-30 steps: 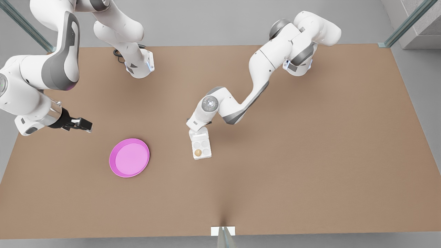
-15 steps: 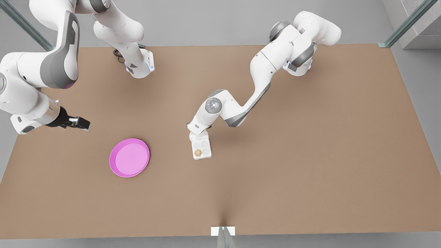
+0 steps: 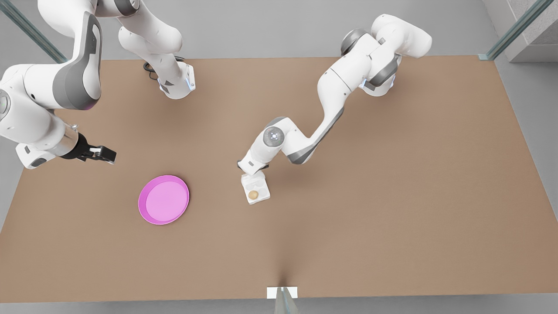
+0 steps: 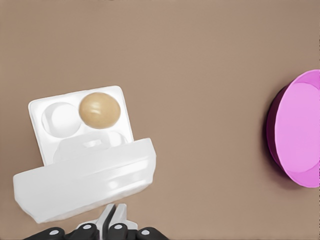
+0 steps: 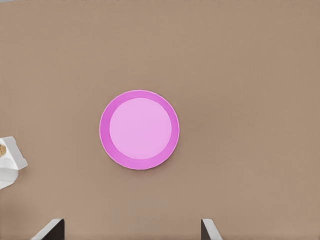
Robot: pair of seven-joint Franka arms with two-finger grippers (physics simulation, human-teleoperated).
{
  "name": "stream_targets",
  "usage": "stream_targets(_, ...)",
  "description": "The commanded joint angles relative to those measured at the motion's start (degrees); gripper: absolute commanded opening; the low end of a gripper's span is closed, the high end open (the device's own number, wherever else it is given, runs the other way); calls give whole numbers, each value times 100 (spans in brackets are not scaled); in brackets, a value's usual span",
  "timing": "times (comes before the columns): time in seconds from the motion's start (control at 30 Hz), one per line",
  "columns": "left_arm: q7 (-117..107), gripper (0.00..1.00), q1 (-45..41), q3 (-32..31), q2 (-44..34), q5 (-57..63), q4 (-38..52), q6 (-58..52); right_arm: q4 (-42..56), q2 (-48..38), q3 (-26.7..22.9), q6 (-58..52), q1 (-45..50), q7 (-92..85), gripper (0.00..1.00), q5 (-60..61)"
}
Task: Pack egg into the box and close the box lid
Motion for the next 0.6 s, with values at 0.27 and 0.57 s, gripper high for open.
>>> stream_targets(0.27, 2098, 100, 1271, 0, -1782, -212, 488, -5791, 0, 8, 0, 0, -1, 0, 100, -9)
stream_targets(0.57, 4078, 100, 2486, 1222, -4208, 333, -2070, -4166, -9, 17, -9, 0, -10, 0, 100, -9)
